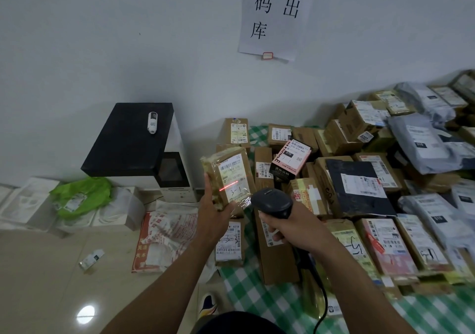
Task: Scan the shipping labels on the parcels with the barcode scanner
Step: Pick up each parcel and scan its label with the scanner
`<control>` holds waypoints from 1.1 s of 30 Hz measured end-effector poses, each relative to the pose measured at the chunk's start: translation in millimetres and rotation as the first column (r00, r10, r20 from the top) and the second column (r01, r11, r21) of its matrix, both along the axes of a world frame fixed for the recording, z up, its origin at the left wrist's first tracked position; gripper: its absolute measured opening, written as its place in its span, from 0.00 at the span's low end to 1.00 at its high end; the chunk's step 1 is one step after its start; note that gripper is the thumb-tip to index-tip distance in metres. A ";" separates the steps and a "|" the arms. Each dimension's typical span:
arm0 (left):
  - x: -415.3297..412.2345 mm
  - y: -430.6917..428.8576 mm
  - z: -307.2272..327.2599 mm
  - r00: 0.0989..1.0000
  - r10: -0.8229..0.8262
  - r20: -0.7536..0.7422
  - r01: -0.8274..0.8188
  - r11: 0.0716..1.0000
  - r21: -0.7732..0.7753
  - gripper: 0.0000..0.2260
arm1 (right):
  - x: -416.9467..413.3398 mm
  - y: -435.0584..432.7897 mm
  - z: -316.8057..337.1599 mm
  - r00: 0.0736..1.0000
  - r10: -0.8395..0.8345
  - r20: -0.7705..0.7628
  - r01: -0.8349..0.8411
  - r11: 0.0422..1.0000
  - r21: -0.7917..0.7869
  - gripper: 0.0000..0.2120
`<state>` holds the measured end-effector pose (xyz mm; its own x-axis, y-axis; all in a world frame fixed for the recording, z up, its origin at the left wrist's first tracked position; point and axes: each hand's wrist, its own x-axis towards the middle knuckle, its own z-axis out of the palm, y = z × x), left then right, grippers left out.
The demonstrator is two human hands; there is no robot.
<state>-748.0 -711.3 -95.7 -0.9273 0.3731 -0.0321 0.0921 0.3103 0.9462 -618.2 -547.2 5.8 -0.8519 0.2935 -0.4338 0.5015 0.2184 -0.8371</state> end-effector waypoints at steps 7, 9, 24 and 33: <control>5.7 0.3 -5.3 0.993 0.018 0.119 -0.016 1.000 -0.014 0.46 | 1.3 8.6 5.3 0.998 -0.004 -0.055 0.003 1.000 -0.004 0.10; 8.2 0.0 -8.3 0.980 0.033 0.196 -0.035 0.999 0.005 0.44 | 1.1 15.1 7.2 0.997 -0.030 -0.071 0.029 0.999 -0.016 0.10; -121.8 45.9 17.8 0.913 0.034 0.407 -0.074 0.994 0.083 0.22 | -91.9 55.3 3.7 0.993 -0.086 -0.078 0.078 0.991 -0.109 0.12; -261.2 122.0 0.9 0.935 -0.110 0.337 0.113 0.994 0.009 0.22 | -176.4 88.6 -24.6 0.983 -0.181 0.031 0.182 0.983 -0.012 0.13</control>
